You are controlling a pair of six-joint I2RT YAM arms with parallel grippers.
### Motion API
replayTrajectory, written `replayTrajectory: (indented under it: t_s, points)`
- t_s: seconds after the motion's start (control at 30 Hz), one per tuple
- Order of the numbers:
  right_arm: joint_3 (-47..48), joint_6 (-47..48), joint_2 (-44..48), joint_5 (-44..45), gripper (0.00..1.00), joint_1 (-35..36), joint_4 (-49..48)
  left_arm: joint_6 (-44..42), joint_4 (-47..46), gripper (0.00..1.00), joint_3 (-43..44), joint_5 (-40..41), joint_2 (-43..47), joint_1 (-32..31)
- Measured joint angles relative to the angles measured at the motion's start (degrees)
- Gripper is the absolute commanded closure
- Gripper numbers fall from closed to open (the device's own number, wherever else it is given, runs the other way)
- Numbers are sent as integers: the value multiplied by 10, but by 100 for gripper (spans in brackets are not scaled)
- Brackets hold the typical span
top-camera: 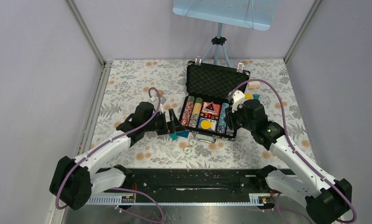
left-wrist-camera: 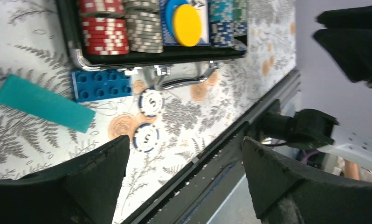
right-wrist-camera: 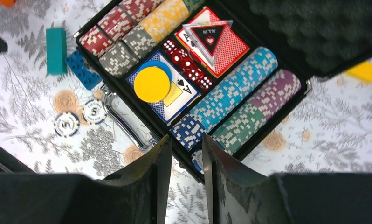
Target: Pack up texas hold em set
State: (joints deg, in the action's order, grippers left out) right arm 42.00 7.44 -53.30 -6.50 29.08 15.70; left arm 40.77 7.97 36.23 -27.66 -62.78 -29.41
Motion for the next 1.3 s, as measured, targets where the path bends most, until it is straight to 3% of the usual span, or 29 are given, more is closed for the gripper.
replayTrajectory:
  t_s: [0.13, 0.37, 0.67, 1.03, 1.3]
  points:
    - [39, -78, -23, 52, 62, 0, 53, -9, 33, 13, 1, 59, -19, -30]
    - [88, -135, -85, 90, 62, 0, 123, -40, 114, 16, 45, 155, -101, -137]
    - [80, -164, -77, 90, 62, 0, 123, -48, 195, 19, 134, 261, -216, -248]
    - [76, -173, -63, 85, 62, 0, 123, -21, 221, 34, 179, 330, -309, -271]
    - [76, -176, -63, 83, 62, 0, 123, -17, 227, 40, 207, 367, -337, -280]
